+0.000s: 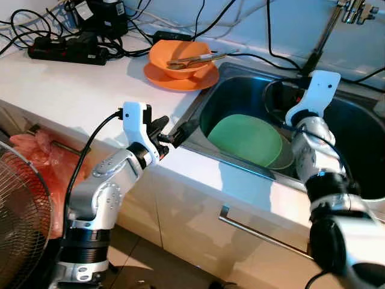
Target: Kitchen organization
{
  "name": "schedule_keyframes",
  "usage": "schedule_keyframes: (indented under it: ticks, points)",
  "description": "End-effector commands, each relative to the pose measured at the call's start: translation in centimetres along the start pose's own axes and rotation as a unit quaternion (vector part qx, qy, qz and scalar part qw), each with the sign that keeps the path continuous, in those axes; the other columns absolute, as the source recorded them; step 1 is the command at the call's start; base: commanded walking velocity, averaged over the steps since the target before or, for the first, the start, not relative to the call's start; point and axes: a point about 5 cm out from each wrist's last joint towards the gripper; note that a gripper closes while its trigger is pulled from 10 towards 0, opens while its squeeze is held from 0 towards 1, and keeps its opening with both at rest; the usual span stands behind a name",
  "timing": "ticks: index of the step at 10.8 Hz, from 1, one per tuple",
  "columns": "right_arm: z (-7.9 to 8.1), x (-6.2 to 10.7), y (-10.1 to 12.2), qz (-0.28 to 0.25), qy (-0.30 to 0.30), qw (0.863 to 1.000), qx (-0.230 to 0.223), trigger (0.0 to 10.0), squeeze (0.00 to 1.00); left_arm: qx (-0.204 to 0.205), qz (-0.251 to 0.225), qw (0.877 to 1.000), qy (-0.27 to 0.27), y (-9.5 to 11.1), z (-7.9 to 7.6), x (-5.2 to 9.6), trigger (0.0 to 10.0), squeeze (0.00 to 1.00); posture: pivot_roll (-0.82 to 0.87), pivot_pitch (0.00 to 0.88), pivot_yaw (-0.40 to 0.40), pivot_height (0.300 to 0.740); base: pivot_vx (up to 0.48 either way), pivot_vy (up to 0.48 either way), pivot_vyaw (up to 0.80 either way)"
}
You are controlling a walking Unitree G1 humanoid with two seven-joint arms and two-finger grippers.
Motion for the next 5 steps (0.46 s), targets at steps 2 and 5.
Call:
schedule_keyframes:
  ticks: [2, 5]
  points:
    - [0.6, 0.2, 0.2, -0.001, 0.011, 1.000, -0.005, 10.0, 0.00, -0.014, 0.000, 1.000, 0.022, -0.6, -0.6, -0.3, 10.0, 0.00, 0.01, 0.026, -0.043, 0.740, 0.000, 0.000, -0.63]
    - [2.1, 0.7, 0.7, -0.004, 0.047, 0.999, -0.002, 10.0, 0.00, -0.042, -0.025, 0.996, 0.073, -0.9, -1.5, -0.9, 10.0, 0.00, 0.00, 0.021, -0.061, 0.740, 0.000, 0.000, -0.78]
Point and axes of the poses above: a point about 5 cm out from each wrist's last joint towards the gripper, its own x axis pointing back from the gripper into the wrist, its own y axis along the axis of the wrist's last joint, z = x × y, and after that the axes turned 9 degrees about -x, right-handed
